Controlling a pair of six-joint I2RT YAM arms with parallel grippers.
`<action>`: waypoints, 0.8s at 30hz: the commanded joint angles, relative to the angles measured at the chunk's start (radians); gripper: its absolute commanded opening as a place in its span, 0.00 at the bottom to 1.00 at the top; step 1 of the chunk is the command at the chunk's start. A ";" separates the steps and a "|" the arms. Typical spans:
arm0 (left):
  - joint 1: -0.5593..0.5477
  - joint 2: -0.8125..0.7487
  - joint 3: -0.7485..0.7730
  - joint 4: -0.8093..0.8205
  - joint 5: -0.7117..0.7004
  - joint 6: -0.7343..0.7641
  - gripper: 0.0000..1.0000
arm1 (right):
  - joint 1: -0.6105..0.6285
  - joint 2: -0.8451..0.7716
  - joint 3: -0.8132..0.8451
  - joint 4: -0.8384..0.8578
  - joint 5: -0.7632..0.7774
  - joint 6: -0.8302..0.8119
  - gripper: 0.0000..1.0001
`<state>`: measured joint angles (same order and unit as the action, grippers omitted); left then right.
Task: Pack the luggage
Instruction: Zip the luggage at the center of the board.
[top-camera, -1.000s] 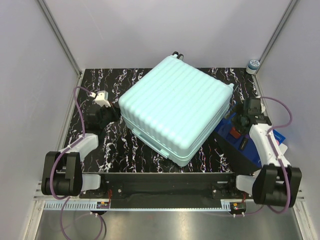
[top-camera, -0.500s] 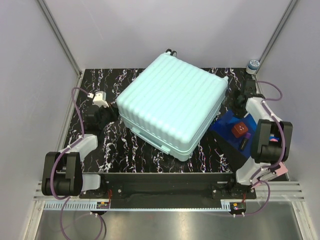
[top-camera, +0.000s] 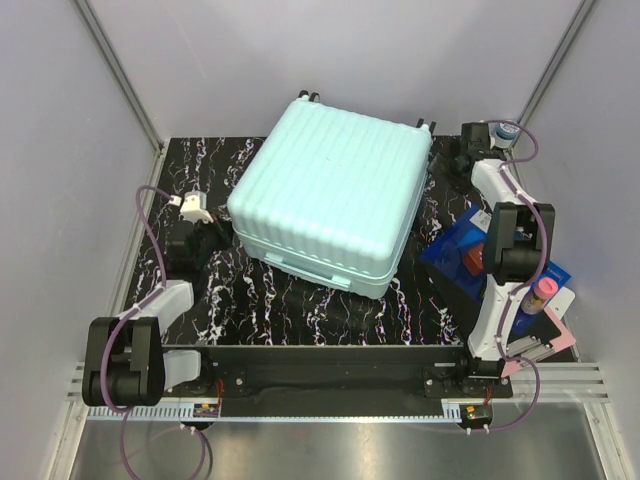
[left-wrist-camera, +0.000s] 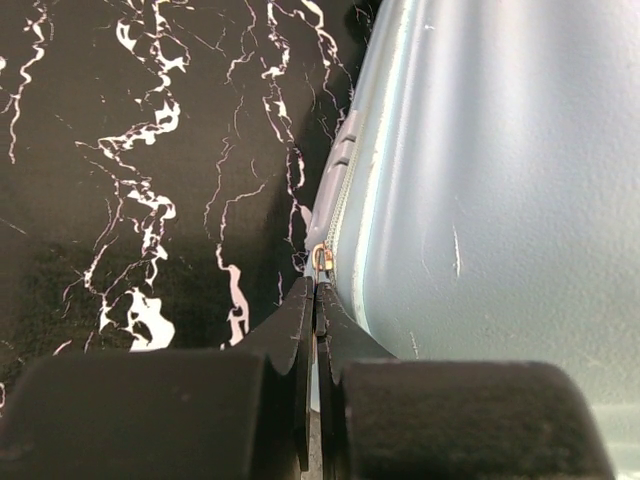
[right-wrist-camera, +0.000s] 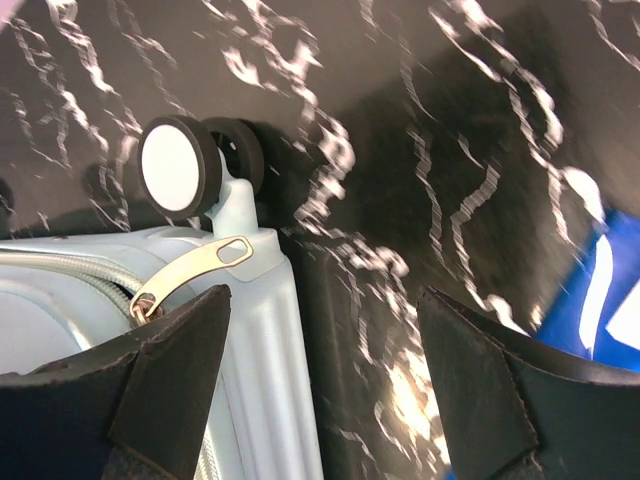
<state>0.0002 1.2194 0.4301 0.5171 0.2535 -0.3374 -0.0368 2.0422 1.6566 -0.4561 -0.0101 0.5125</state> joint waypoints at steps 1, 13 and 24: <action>-0.026 -0.034 -0.031 0.136 -0.002 0.008 0.00 | 0.144 0.054 0.133 0.145 -0.179 0.009 0.85; -0.060 -0.061 -0.064 0.130 0.001 0.012 0.00 | 0.216 0.248 0.457 -0.001 -0.217 -0.045 0.81; -0.062 -0.046 -0.082 0.167 0.016 -0.003 0.00 | 0.066 -0.293 0.120 -0.055 0.123 -0.173 0.83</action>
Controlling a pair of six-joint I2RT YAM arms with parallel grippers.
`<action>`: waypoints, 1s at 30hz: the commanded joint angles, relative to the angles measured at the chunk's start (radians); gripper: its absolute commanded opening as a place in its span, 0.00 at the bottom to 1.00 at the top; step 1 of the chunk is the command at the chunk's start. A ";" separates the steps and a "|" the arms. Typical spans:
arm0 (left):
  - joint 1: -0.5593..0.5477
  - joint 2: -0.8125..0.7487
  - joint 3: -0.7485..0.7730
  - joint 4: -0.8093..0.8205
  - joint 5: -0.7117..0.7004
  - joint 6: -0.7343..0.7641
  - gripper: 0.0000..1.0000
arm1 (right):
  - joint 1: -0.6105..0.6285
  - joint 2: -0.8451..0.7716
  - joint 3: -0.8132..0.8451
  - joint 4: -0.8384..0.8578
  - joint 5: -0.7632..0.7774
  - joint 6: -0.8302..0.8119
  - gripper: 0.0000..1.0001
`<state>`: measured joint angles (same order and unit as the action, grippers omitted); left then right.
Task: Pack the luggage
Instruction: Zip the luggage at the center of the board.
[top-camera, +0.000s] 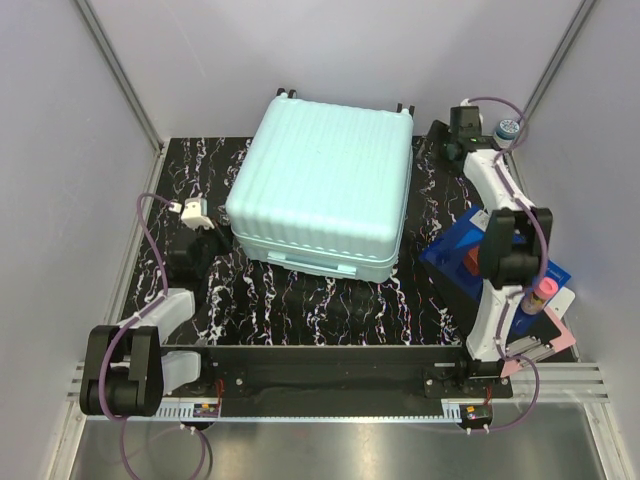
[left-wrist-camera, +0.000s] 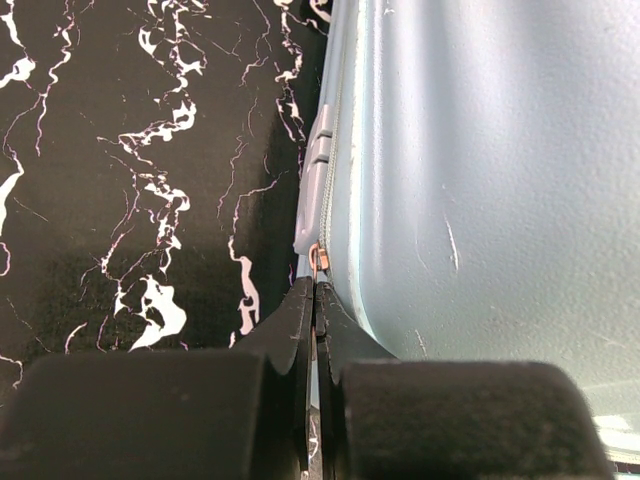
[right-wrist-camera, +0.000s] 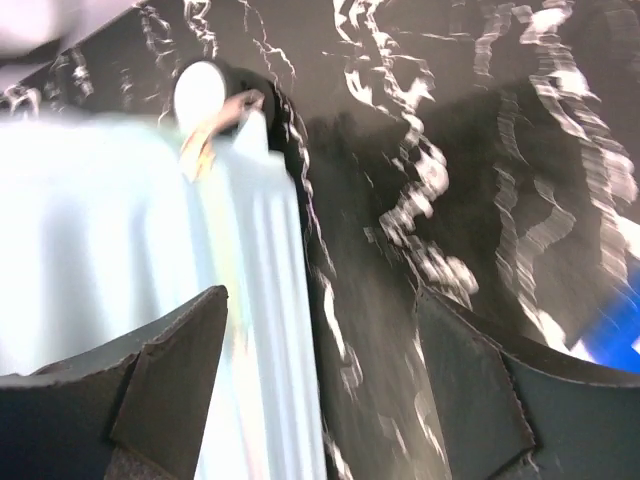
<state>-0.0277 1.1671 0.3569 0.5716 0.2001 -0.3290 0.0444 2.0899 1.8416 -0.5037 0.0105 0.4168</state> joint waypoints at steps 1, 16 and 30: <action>-0.034 0.006 -0.009 0.113 0.073 -0.012 0.00 | -0.014 -0.382 -0.096 -0.018 0.115 -0.110 0.83; -0.052 0.025 0.011 0.109 0.153 0.031 0.00 | 0.619 -0.668 -0.298 -0.012 -0.268 -0.403 0.76; -0.127 0.037 0.031 0.126 0.251 0.099 0.00 | 0.913 -0.467 -0.360 -0.091 -0.236 -0.561 0.73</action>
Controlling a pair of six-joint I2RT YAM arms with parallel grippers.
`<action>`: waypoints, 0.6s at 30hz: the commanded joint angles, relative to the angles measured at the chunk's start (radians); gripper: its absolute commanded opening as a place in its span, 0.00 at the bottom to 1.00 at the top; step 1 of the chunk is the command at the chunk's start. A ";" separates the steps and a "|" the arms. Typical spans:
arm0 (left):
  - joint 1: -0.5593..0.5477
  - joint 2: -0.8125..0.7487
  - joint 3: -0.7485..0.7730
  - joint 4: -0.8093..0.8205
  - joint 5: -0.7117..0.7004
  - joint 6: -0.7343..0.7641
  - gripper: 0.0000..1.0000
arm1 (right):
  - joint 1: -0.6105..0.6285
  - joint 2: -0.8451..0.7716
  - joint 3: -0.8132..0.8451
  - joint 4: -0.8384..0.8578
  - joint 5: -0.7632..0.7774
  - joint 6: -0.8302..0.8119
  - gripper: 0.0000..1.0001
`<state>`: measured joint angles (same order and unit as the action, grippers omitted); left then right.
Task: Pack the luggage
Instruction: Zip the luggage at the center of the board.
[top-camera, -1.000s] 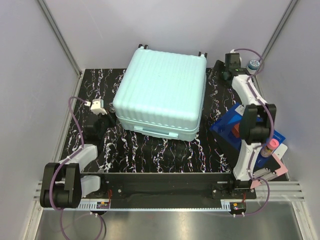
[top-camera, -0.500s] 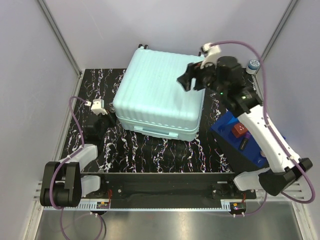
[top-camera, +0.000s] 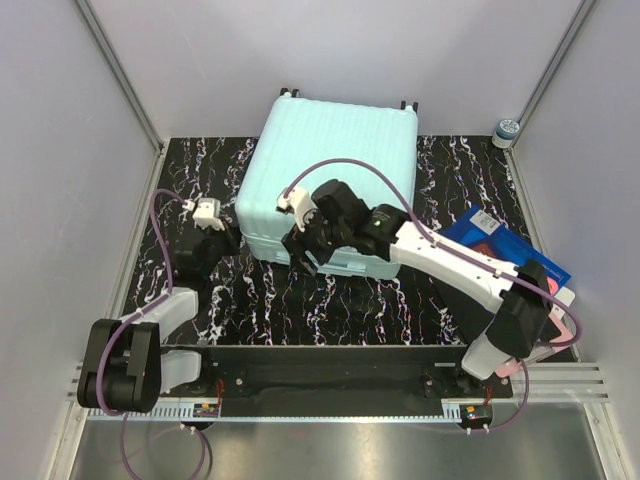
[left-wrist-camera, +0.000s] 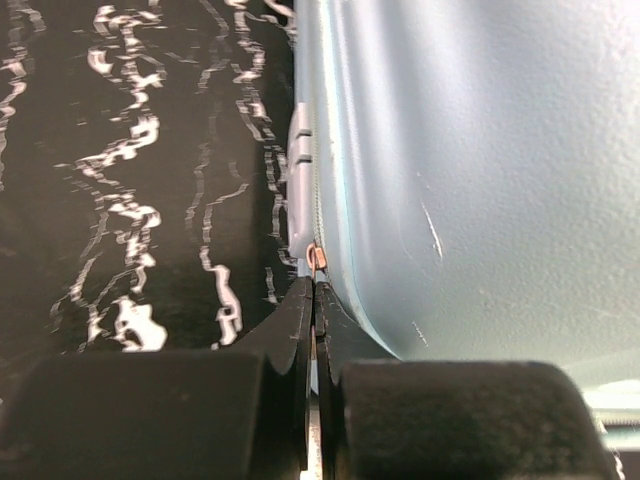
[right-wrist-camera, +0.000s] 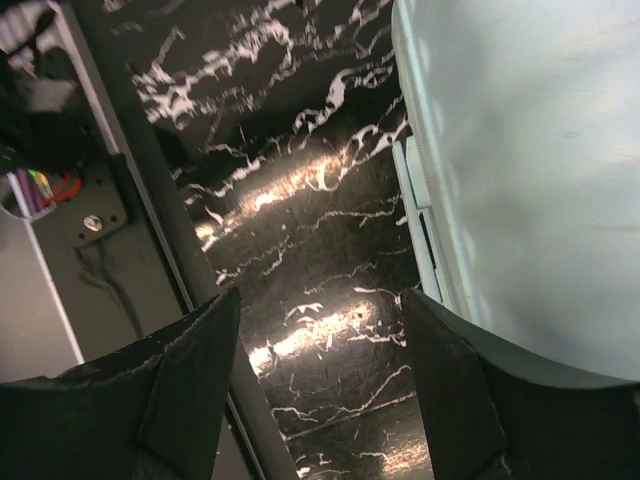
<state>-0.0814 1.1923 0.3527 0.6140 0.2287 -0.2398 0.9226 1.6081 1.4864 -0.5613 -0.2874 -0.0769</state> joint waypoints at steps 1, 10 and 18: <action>-0.077 0.010 0.031 0.089 0.228 0.011 0.00 | 0.048 0.019 -0.008 -0.032 0.076 -0.073 0.73; -0.084 0.013 0.035 0.107 0.299 0.011 0.00 | 0.100 0.062 -0.112 0.053 0.353 -0.170 0.73; -0.084 0.069 0.075 0.078 0.368 0.007 0.00 | 0.134 0.059 -0.284 0.265 0.592 -0.221 0.74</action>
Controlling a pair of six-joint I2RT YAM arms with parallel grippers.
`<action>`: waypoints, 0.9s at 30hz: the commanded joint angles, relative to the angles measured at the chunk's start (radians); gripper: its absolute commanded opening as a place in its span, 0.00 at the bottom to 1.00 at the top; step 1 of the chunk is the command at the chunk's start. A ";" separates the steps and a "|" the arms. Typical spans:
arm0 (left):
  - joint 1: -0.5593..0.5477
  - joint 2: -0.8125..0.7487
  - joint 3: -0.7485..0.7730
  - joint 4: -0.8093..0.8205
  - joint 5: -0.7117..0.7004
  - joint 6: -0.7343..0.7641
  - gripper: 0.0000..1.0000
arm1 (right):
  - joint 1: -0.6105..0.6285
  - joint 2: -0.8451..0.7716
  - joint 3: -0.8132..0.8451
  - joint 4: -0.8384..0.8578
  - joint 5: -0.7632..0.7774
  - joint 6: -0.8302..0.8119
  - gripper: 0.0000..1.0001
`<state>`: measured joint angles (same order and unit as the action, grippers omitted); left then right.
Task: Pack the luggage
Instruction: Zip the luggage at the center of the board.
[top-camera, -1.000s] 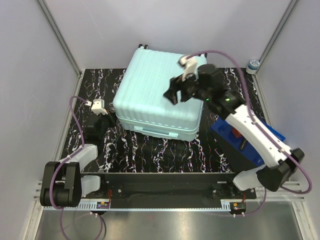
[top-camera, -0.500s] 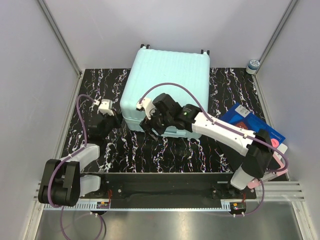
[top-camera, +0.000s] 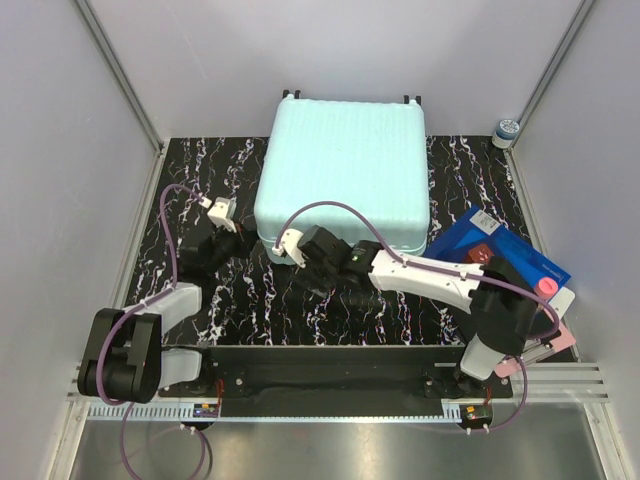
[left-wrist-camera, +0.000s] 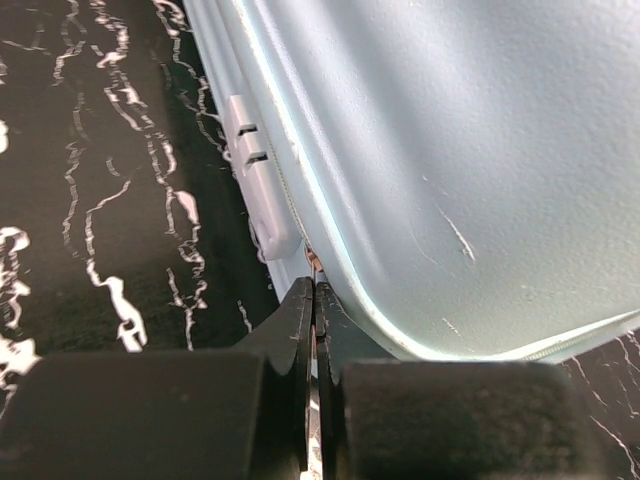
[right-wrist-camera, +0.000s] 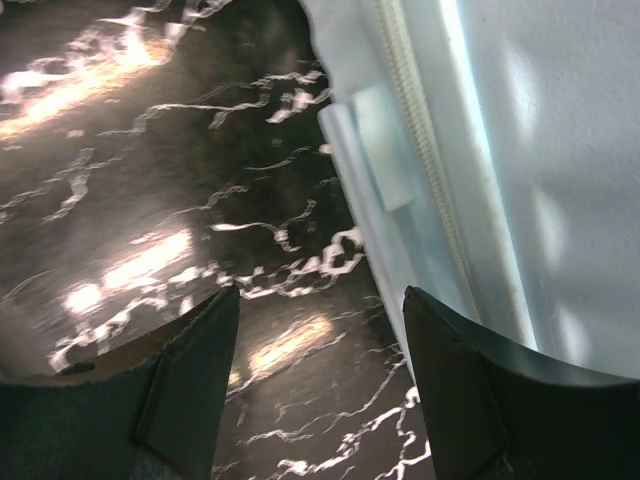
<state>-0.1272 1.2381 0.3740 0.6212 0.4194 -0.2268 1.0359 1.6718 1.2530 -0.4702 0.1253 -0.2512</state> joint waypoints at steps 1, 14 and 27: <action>-0.038 0.020 0.054 0.072 0.177 -0.008 0.00 | 0.024 -0.009 -0.064 0.200 0.221 -0.049 0.74; -0.038 0.009 0.055 0.057 0.180 0.001 0.00 | 0.059 0.080 -0.167 0.438 0.415 -0.132 0.74; -0.038 0.004 0.052 0.049 0.173 0.009 0.00 | 0.056 0.167 -0.162 0.456 0.494 -0.115 0.10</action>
<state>-0.1272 1.2522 0.3851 0.6197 0.4614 -0.2176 1.1248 1.7706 1.0908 -0.1017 0.5785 -0.4057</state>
